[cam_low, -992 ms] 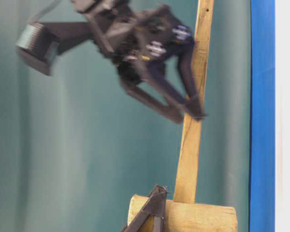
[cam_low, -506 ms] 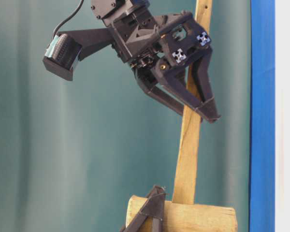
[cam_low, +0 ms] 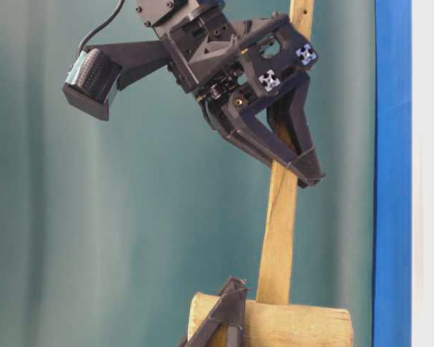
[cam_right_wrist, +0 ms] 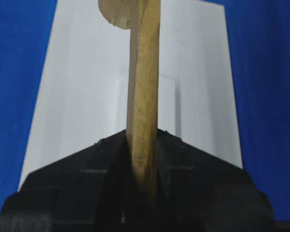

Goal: Hit the mark with a hammer.
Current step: 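Open the left gripper off the mallet head and pull it back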

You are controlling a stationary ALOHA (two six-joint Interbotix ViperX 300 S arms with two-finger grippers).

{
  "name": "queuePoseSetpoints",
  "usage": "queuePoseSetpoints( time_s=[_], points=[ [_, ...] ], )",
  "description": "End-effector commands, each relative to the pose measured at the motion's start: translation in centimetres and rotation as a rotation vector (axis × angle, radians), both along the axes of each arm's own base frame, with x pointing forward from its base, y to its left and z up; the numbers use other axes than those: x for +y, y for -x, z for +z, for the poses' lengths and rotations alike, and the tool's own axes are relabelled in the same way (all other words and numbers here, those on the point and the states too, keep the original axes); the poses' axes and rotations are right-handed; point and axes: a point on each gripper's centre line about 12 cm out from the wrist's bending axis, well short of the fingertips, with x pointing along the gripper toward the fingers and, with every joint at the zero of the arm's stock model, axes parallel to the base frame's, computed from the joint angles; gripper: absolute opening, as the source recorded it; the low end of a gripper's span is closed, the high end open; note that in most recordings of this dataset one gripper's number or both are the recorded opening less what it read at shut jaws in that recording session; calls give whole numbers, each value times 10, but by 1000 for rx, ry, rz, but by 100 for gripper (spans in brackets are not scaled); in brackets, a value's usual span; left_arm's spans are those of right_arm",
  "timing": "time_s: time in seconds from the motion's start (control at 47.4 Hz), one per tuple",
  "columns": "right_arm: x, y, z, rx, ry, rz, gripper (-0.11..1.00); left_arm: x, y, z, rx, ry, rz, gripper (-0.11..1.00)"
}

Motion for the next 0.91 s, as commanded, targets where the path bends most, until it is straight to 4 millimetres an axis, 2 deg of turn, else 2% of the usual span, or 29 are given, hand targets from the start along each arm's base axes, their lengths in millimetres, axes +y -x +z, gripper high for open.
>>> queuePoseSetpoints(
  time_s=[0.0, 0.106, 0.232, 0.295, 0.675, 0.886],
  points=[
    [-2, -1, 12, -40, 14, -7, 3, -1, 0, 10, -36, 2, -2, 45],
    [-1, 0, 12, -42, 15, -5, 3, -1, 2, 10, -38, 5, -2, 47],
    [-1, 7, 15, -48, 13, -8, 3, -2, 8, 10, -43, 1, -2, 81],
    [-1, 12, 17, -57, 11, -14, 3, -2, 13, 11, -48, 1, -2, 89],
    [-3, 56, 26, -139, -24, -93, 3, -5, 56, 17, -89, -4, 4, 87],
    [-4, 65, 28, -157, -41, -114, 3, -8, 73, 17, -69, -1, 3, 87]
  ],
)
